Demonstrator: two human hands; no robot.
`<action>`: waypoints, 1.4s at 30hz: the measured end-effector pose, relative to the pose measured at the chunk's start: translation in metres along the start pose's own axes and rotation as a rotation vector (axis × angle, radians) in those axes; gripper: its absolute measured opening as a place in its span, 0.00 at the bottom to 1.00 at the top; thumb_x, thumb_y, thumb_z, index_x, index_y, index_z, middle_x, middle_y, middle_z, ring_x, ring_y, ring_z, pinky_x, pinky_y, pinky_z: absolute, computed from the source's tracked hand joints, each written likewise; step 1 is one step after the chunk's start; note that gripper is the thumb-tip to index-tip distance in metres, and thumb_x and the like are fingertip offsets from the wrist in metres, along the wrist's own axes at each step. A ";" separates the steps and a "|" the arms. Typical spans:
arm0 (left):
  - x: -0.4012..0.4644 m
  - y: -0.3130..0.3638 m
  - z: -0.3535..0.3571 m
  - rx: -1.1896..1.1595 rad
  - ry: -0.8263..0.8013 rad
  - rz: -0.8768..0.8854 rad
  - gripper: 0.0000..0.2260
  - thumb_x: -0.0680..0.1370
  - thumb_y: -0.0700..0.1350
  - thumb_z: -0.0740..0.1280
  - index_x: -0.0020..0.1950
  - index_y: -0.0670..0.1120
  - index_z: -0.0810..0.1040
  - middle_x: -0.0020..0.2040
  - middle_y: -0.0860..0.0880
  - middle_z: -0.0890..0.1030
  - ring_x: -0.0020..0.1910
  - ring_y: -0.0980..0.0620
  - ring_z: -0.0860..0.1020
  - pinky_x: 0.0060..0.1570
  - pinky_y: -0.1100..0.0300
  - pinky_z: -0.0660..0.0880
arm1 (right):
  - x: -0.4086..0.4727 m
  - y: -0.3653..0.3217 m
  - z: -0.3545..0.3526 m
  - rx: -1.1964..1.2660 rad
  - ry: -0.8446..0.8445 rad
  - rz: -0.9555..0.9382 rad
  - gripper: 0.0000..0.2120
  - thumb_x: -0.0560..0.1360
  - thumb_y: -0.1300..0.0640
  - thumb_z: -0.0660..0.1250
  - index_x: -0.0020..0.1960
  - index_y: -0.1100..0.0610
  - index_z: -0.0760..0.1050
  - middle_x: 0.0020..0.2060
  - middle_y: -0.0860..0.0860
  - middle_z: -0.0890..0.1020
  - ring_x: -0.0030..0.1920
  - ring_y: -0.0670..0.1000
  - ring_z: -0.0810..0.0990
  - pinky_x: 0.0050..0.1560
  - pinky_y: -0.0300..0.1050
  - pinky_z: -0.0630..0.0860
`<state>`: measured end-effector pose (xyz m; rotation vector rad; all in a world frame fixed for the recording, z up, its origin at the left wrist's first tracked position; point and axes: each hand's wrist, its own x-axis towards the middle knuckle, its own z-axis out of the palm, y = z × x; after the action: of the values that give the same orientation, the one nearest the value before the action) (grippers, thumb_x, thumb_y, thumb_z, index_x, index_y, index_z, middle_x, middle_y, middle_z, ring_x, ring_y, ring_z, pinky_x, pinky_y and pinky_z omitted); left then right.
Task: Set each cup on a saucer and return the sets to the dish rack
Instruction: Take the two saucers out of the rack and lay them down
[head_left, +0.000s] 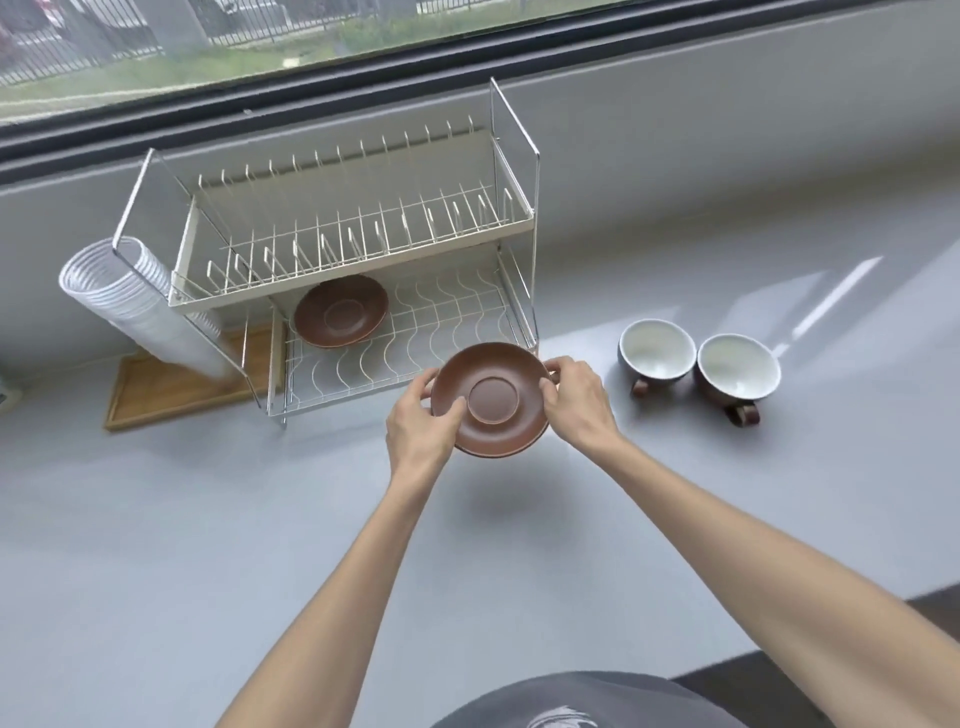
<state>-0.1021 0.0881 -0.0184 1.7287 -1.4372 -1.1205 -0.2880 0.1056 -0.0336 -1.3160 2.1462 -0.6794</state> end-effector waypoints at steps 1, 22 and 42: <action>-0.005 -0.001 0.004 -0.002 -0.019 0.000 0.23 0.74 0.48 0.73 0.68 0.56 0.76 0.55 0.55 0.80 0.53 0.47 0.82 0.60 0.46 0.78 | -0.006 0.007 -0.001 0.004 0.007 0.013 0.15 0.80 0.56 0.60 0.65 0.58 0.74 0.59 0.58 0.78 0.62 0.60 0.75 0.60 0.52 0.70; -0.087 0.016 0.129 -0.150 -0.441 -0.130 0.22 0.79 0.47 0.70 0.72 0.56 0.72 0.62 0.54 0.78 0.52 0.63 0.78 0.42 0.70 0.71 | -0.100 0.164 -0.053 0.208 0.241 0.434 0.13 0.80 0.57 0.61 0.63 0.55 0.76 0.55 0.53 0.80 0.55 0.55 0.80 0.55 0.45 0.71; -0.104 0.032 0.215 -0.081 -0.602 -0.144 0.21 0.77 0.45 0.69 0.68 0.60 0.73 0.62 0.58 0.78 0.57 0.58 0.80 0.52 0.62 0.76 | -0.104 0.242 -0.085 0.251 0.347 0.610 0.13 0.81 0.56 0.61 0.64 0.55 0.76 0.54 0.54 0.81 0.55 0.57 0.80 0.51 0.44 0.69</action>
<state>-0.3130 0.1948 -0.0646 1.5203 -1.5873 -1.8628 -0.4592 0.3082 -0.1117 -0.3869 2.4515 -0.9143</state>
